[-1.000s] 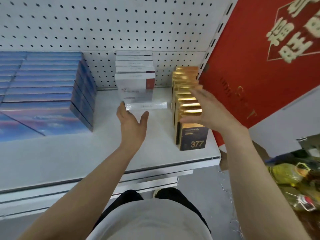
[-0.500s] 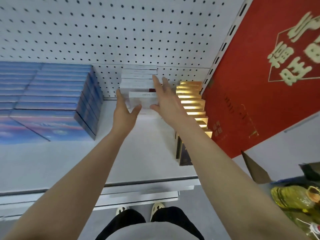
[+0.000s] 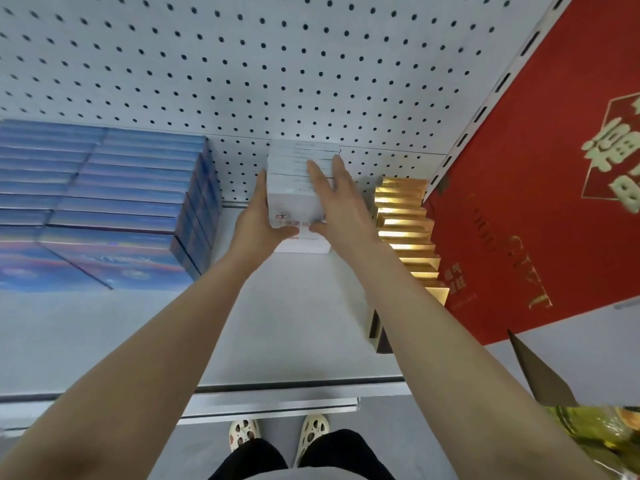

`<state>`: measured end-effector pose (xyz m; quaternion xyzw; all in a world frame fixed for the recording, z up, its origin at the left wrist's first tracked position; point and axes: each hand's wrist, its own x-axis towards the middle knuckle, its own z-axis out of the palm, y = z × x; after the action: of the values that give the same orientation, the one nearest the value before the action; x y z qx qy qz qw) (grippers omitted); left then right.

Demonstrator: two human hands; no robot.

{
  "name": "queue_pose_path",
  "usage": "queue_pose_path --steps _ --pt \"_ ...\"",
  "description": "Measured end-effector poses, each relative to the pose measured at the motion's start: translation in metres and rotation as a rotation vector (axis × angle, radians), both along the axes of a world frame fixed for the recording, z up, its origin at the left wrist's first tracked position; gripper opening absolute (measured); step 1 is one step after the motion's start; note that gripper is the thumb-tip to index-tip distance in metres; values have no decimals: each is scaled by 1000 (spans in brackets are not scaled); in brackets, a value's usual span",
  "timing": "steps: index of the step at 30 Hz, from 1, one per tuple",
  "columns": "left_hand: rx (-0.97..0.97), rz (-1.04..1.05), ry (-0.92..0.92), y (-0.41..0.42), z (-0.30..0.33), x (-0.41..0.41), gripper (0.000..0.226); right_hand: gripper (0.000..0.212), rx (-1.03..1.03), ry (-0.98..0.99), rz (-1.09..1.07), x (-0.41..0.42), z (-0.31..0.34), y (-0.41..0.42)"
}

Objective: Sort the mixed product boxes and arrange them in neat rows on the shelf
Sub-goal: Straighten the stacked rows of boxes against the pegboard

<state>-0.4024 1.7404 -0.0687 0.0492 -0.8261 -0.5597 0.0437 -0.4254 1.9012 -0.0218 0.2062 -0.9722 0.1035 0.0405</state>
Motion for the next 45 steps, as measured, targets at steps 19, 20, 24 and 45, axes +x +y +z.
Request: queue_pose_path --steps 19,20,24,45 --pt "-125 24 102 -11 -7 10 79 92 123 53 -39 3 6 -1" --pt "-134 32 104 -12 -8 13 76 91 128 55 -40 4 8 -1" --pt "-224 89 98 -13 -13 24 72 89 101 57 -20 12 11 3" --pt "-294 -415 -156 143 -25 99 95 126 79 -328 -256 107 -1 144"
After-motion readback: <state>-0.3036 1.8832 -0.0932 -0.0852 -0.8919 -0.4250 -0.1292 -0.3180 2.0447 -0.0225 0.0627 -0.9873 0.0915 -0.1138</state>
